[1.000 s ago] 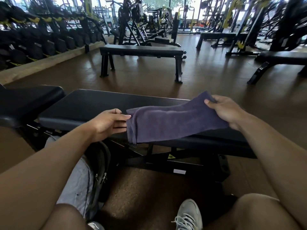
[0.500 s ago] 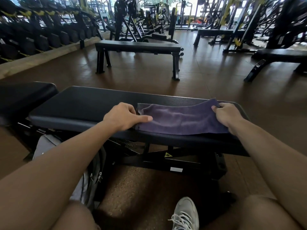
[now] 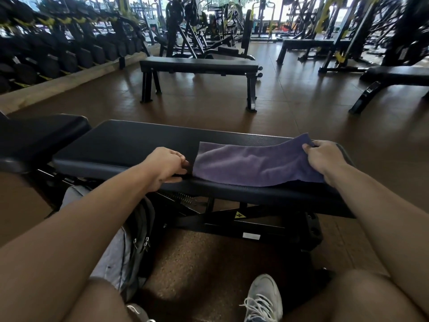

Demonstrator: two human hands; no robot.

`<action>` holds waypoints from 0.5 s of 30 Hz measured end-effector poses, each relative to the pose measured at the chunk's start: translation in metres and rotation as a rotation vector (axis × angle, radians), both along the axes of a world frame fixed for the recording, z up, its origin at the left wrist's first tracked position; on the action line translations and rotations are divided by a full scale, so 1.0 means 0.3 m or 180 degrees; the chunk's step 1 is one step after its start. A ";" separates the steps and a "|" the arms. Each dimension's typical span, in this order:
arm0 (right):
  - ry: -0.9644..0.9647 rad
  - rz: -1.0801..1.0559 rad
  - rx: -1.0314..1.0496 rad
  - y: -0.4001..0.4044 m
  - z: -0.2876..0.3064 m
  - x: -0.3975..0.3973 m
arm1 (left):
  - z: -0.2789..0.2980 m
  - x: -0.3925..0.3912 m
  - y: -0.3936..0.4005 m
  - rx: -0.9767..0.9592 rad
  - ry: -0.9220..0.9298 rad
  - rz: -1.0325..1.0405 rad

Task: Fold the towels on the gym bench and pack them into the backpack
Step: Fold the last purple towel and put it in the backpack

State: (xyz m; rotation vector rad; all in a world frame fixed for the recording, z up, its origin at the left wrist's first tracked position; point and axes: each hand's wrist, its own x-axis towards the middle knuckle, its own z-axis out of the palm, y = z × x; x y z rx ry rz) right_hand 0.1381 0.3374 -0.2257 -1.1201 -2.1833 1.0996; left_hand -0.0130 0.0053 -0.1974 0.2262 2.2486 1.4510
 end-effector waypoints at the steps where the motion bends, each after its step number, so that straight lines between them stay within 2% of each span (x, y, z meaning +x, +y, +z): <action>1: 0.0020 0.0003 -0.0031 0.003 0.001 0.001 | 0.006 0.003 -0.007 -0.0027 -0.0144 -0.0014; 5: 0.0118 0.0040 -0.0191 0.008 0.011 0.004 | 0.028 0.016 -0.046 -0.0630 -0.0758 -0.0594; 7: 0.0141 0.0077 -0.0215 0.006 0.014 0.004 | 0.028 0.023 -0.050 -0.0696 -0.0765 -0.0878; 9: 0.0152 0.0091 -0.0194 0.003 0.019 0.005 | 0.012 0.026 -0.035 -0.0659 -0.0345 -0.0802; 12: 0.0165 0.0120 -0.0230 0.002 0.028 0.012 | -0.042 0.020 0.004 -0.0574 0.0661 -0.0320; 13: 0.0170 0.0128 -0.0244 0.002 0.033 0.016 | -0.053 0.017 0.016 -0.0559 0.0858 -0.0240; 15: 0.0103 0.0067 -0.0093 0.008 0.047 0.027 | -0.057 0.019 0.035 -0.0698 0.0850 -0.0243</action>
